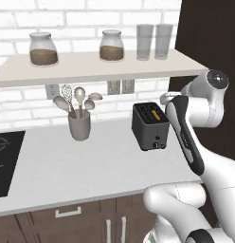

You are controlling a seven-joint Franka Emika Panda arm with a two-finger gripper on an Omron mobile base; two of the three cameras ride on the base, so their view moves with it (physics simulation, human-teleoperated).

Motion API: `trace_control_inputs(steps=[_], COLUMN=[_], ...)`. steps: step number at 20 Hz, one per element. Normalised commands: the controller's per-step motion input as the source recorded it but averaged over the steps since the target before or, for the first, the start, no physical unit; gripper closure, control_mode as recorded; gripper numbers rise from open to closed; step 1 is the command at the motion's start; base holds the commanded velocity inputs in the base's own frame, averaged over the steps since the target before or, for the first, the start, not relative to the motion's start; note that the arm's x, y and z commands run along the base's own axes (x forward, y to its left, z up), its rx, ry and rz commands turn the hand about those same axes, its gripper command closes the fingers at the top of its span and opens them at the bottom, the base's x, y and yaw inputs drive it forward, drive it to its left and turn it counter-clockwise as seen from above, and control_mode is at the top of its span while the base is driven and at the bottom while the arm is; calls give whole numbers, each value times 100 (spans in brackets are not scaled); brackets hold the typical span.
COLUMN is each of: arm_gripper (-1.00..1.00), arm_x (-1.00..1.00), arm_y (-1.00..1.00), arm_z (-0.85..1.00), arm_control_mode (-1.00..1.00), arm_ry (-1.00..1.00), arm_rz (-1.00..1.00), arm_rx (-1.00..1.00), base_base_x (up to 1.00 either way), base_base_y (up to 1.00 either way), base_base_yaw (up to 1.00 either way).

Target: Start the toaster. Once the lever pops up, take the bread to the plate on the dining counter.

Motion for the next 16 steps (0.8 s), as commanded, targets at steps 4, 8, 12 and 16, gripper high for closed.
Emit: trace_control_inputs(steps=[4, 8, 12, 16], arm_gripper=[-100, -100, -100, -100], arm_x=[0, 0, 0, 0], arm_y=[0, 0, 0, 0], arm_z=[0, 0, 0, 0], arm_control_mode=[-100, -100, -100, -100], arm_ry=[0, 0, 0, 0], arm_rz=[0, 0, 0, 0], arm_rx=[0, 0, 0, 0], base_base_x=[0, 0, 0, 0], base_base_y=[0, 0, 0, 0], base_base_yaw=[0, 0, 0, 0])
